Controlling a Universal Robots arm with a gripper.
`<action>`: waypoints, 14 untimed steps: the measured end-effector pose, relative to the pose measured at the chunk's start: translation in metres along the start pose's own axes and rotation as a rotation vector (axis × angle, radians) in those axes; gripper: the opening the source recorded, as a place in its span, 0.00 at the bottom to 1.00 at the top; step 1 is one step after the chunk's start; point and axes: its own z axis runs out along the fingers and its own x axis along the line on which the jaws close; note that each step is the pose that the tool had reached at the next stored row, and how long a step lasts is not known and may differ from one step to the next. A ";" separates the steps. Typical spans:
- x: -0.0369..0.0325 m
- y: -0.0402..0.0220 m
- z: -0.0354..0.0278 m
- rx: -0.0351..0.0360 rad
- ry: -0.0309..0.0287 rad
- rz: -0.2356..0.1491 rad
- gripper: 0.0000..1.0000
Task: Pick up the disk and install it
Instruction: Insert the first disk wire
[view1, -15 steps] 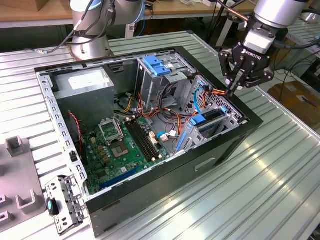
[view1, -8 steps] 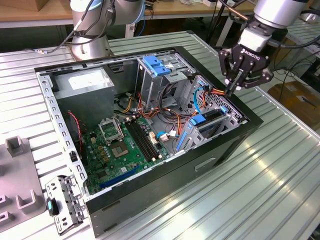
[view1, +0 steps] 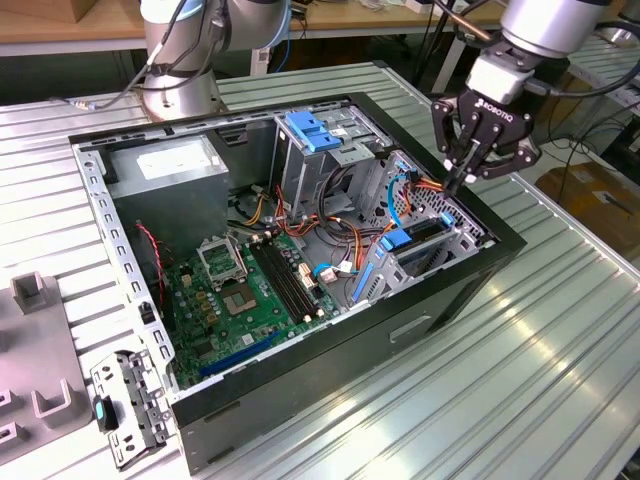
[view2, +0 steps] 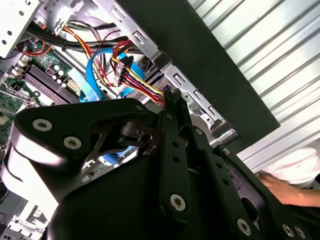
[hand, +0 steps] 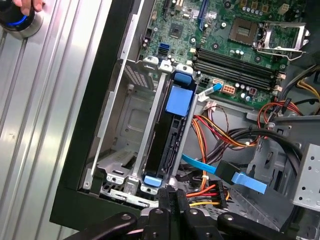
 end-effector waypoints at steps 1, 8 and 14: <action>-0.0003 0.0011 0.0001 0.0000 -0.0001 0.002 0.17; -0.0014 0.0051 0.0001 -0.0005 -0.0004 0.012 0.17; -0.0014 0.0052 0.0001 -0.0006 -0.0006 0.016 0.17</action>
